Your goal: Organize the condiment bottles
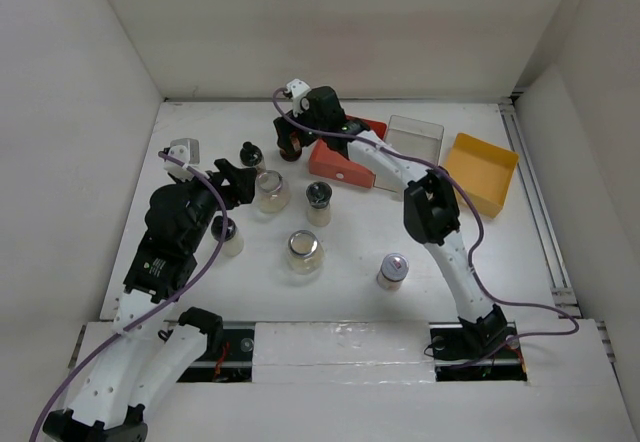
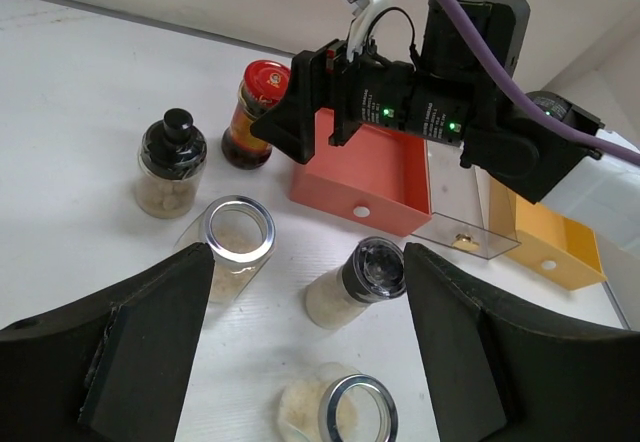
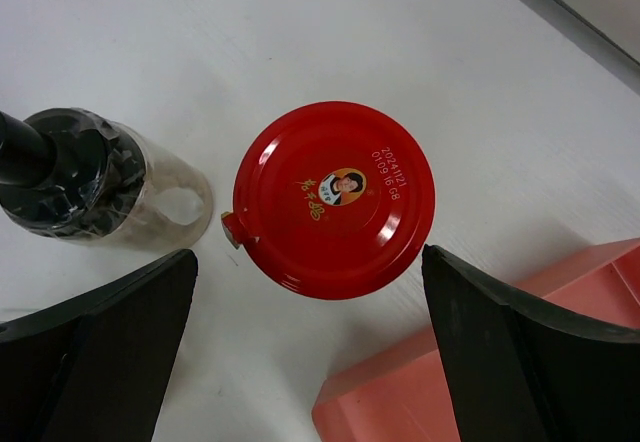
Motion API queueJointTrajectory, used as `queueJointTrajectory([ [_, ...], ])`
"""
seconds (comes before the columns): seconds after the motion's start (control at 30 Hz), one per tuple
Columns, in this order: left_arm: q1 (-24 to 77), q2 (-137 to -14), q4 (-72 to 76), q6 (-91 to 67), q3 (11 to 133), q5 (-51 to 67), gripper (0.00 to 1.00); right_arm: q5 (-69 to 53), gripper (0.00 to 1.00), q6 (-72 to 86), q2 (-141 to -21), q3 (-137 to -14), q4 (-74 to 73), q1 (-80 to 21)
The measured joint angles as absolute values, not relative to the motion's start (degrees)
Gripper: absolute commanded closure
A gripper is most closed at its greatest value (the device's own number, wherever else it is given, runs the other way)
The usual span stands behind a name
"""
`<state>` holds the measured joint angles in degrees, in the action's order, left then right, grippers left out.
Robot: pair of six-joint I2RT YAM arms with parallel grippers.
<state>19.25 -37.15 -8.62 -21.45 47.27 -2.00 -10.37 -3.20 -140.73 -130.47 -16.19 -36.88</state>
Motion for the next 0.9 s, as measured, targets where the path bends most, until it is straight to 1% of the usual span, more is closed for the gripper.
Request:
queueJointTrajectory([
  [0.07, 19.25, -37.15, -8.64, -21.45, 47.27, -1.98, 0.27, -10.55, 0.0, -2.98, -141.1, -130.47, -15.7, -36.88],
  [0.2, 19.25, -37.15, -8.6, -21.45, 47.27, -1.78, 0.27, -10.61, 0.09, -2.04, -141.51, -130.52, -13.15, -36.88],
  [0.3, 19.25, -37.15, -8.58, -21.45, 47.27, -1.67, 0.27, -10.7, 0.1, -0.75, -142.87, -131.96, -10.94, -36.84],
  [0.4, 19.25, -37.08, -8.58, -21.45, 47.27, -1.52, 0.29, -10.94, 0.15, 0.38, -144.66, -133.6, -8.88, -36.84],
  [0.53, 19.25, -36.99, -8.56, -21.45, 47.27, -1.3, 0.29, -10.96, 0.13, 1.3, -146.08, -134.52, -7.73, -36.84],
  [0.57, 19.25, -36.99, -8.56, -21.45, 47.27, -1.26, 0.29, -10.96, 0.15, 1.41, -146.23, -134.52, -7.51, -36.84],
  [0.6, 19.25, -37.01, -8.56, -21.45, 47.27, -1.21, 0.29, -10.96, 0.18, 1.52, -146.34, -134.54, -7.2, -36.84],
  [0.63, 19.25, -36.97, -8.54, -21.45, 47.27, -1.15, 0.29, -10.9, 0.25, 1.56, -146.43, -134.54, -6.96, -36.84],
  [0.67, 19.25, -36.91, -8.56, -21.45, 47.27, -1.1, 0.3, -10.81, 0.3, 1.65, -146.52, -134.54, -6.74, -36.84],
  [0.7, 19.25, -36.84, -8.54, -21.45, 47.27, -1.02, 0.3, -10.76, 0.37, 1.76, -146.58, -134.54, -6.33, -36.84],
  [0.73, 19.25, -36.73, -8.54, -21.45, 47.27, -0.89, 0.3, -10.57, 0.46, 2.02, -146.63, -134.54, -5.87, -36.84],
  [0.9, 19.25, -36.56, -8.38, -21.45, 47.27, -0.58, 0.3, -11.27, 0.47, 4.23, -146.43, -132.18, -1.17, -36.84],
])
